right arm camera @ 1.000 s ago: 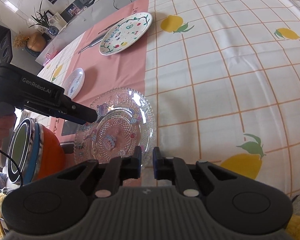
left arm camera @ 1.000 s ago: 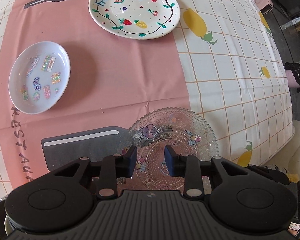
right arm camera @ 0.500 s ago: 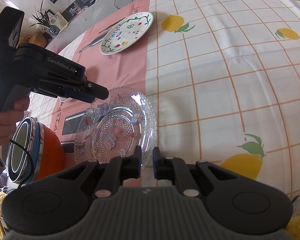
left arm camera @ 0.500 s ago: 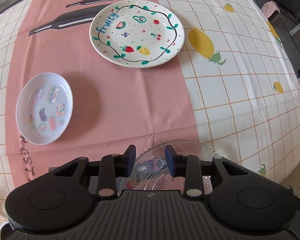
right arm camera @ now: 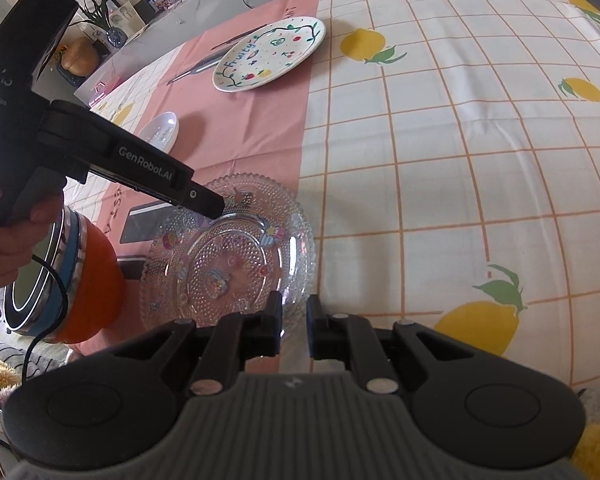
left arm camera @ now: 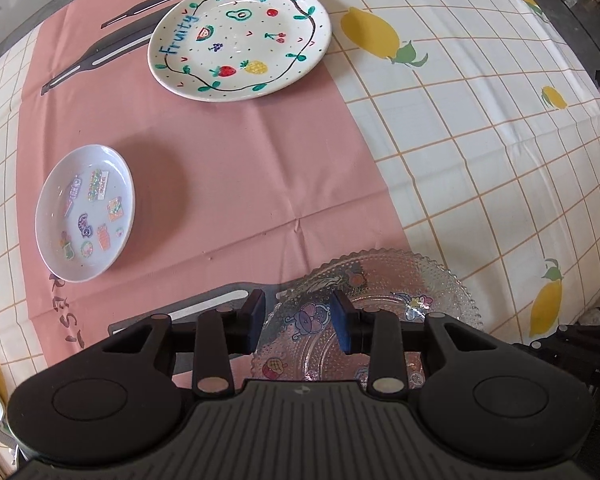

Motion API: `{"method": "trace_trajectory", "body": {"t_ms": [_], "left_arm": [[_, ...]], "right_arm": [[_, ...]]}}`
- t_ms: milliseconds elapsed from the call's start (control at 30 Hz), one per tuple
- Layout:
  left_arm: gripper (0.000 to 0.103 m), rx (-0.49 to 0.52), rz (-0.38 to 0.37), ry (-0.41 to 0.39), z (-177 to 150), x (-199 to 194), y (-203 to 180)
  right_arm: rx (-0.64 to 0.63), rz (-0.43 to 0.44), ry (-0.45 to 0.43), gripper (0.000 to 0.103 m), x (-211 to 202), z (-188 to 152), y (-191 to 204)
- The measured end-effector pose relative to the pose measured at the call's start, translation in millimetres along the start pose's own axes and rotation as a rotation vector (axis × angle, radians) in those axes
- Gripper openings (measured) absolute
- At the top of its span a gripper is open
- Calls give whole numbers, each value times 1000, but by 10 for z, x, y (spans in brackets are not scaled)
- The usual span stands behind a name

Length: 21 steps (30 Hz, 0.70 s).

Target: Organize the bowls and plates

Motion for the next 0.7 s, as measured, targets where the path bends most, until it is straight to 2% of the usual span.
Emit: {"method": "trace_trajectory", "body": {"t_ms": [133,300,400,533,667,700], "left_arm": [[40,4,8,20,-62,3,-1],[40,-10,-10,6,-80,-14,47],[42,-35,-50,-52,-76,-128,123],[56,-79,-118,-151,-131,-457,271],[68,-115,-129,-237,-184,-743,426],[68,-122,-135,-255,-204,-801,459]], "right_arm": [[-21,-8,5,11,-10,-27,17],[-11,-3,4,11,-10,-29,7],[2,4,0,13,-16,-22,-6],[11,1,-11,16,-34,-5,-14],[23,-5,-36,27,-69,34,-21],[24,-5,-45,33,-85,51,-17]]}}
Point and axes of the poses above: each gripper's, at about its wrist camera, not at the fingertips, and x roughly the way its jaws point, y to its left, z to its top, the point moved 10 cm from there along x, roughly the way its jaws point, and after that the axes turned 2 degrees about z, right-handed, at the moved point
